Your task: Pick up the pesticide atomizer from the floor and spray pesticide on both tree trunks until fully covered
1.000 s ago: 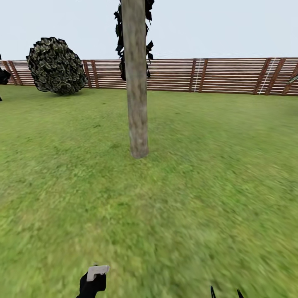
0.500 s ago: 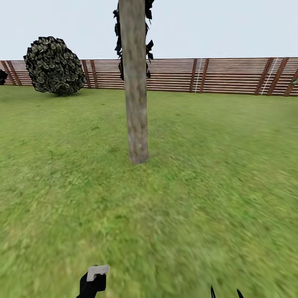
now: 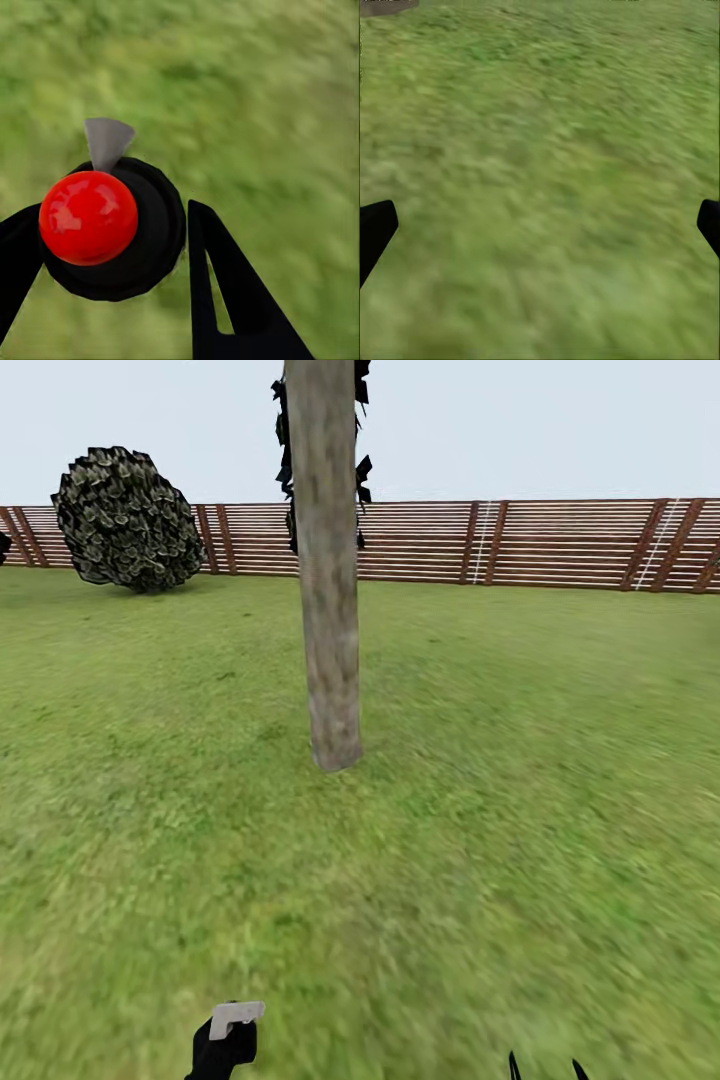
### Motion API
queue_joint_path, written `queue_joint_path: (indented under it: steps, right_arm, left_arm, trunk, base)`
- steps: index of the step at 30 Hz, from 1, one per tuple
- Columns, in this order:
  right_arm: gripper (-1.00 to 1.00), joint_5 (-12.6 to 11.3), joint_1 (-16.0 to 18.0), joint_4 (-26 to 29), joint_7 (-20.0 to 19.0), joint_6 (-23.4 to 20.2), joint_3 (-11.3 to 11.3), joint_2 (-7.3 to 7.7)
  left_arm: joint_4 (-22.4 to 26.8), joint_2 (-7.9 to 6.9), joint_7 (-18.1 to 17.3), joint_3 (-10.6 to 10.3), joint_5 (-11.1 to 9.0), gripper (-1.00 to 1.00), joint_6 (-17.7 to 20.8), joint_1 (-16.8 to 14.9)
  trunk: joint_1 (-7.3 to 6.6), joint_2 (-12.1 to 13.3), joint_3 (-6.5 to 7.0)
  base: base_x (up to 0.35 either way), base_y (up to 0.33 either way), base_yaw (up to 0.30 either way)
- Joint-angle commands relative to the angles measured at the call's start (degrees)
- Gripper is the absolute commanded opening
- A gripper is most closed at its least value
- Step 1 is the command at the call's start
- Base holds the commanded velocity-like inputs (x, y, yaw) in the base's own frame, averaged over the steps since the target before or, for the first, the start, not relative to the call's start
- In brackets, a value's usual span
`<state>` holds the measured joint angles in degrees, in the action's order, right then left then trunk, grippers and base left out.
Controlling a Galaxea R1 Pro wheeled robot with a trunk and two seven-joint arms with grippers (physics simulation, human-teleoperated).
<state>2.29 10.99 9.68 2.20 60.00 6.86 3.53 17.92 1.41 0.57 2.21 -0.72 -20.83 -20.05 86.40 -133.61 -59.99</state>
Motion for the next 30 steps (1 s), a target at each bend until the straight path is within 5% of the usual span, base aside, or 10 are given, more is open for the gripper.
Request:
queue_joint_path:
  steps: [1,16,30]
  right_arm:
    - [1.0,0.0,0.0,0.0,0.0,0.0,0.0,-0.01]
    - [1.0,0.0,0.0,0.0,0.0,0.0,0.0,-0.02]
    - [1.0,0.0,0.0,0.0,0.0,0.0,0.0,-0.02]
  left_arm:
    - [0.0,0.0,0.0,0.0,0.0,-1.0,0.0,0.0]
    - [-0.4,0.0,0.0,0.0,0.0,-1.0,0.0,0.0]
    - [-0.4,0.0,0.0,0.0,0.0,-1.0,0.0,0.0]
  trunk:
    - [0.0,0.0,0.0]
    - [0.0,0.0,0.0]
    - [0.0,0.0,0.0]
  base:
    - [0.302,0.165,0.0]
    - [0.296,0.172,0.0]
    - [0.335,0.013,0.0]
